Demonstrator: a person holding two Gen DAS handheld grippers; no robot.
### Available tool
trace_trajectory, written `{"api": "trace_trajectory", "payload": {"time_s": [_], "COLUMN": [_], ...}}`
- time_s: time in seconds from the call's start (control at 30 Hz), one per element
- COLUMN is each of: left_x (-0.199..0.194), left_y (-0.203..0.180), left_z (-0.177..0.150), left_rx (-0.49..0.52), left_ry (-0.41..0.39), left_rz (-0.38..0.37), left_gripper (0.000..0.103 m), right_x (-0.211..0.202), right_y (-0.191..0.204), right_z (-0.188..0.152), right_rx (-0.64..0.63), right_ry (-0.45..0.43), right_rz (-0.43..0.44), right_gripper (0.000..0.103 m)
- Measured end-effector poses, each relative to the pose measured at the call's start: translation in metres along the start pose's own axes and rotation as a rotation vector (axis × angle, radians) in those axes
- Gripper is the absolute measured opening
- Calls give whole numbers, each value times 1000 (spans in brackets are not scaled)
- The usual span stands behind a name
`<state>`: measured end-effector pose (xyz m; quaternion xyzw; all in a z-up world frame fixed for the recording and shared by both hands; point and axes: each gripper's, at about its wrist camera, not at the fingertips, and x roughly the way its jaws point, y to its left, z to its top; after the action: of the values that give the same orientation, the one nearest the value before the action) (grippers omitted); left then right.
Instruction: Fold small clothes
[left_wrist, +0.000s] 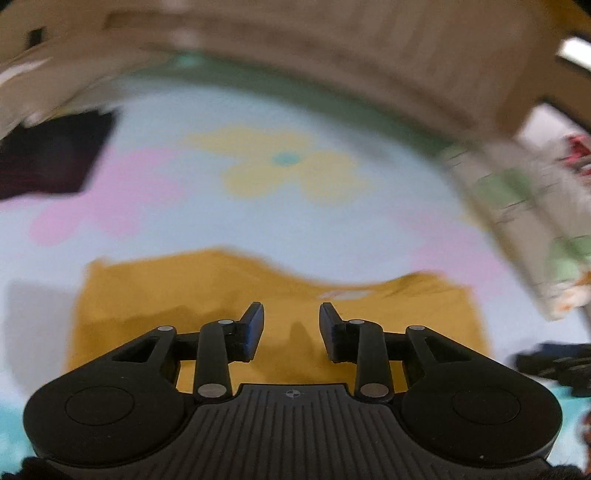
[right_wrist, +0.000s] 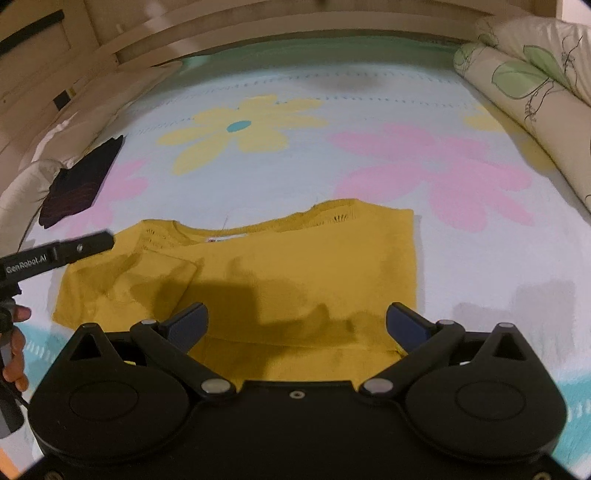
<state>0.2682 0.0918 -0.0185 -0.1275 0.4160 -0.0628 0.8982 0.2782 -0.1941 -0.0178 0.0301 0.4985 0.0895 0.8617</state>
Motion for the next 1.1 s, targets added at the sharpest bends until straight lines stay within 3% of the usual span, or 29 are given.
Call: {"api": "trace_trajectory", "payload": {"time_s": [0.07, 0.17, 0.27, 0.33, 0.47, 0.67, 0.77, 0.9, 0.93, 0.97, 1.0, 1.1], "left_x": [6, 15, 20, 29, 26, -12, -21, -16, -14, -14, -12, -12], "left_y": [16, 39, 59, 69, 72, 93, 97, 105, 106, 106, 108, 106], "left_z": [-1, -5, -10, -15, -9, 11, 16, 15, 15, 14, 14, 10], "left_rx": [-21, -42, -58, -51, 16, -45, -61, -105, -112, -114, -113, -102], "left_ry": [43, 86, 125, 169, 158, -1, -38, -3, 7, 16, 20, 16], "left_rz": [62, 101, 116, 104, 67, 255, 269, 251, 246, 243, 243, 241], "left_gripper": [32, 32, 32, 32, 32, 32, 32, 32, 32, 32, 32, 32], "right_x": [-3, 5, 18, 26, 45, 79, 99, 123, 129, 135, 139, 127], "right_y": [8, 24, 40, 59, 114, 182, 205, 223, 224, 224, 222, 200], "right_z": [-1, 0, 1, 4, 12, 12, 7, -3, -5, -7, -7, 5], "right_rx": [1, -48, -77, -121, -291, -442, -506, -563, -577, -586, -580, -443], "right_ry": [-20, 19, 66, 72, 71, 74, 77, 100, 111, 124, 139, 132], "right_rz": [-25, -15, 61, 37, 9, 27, 13, -37, -55, -74, -80, -13], "right_gripper": [102, 102, 100, 98, 75, 73, 74, 72, 68, 49, 14, 11]}}
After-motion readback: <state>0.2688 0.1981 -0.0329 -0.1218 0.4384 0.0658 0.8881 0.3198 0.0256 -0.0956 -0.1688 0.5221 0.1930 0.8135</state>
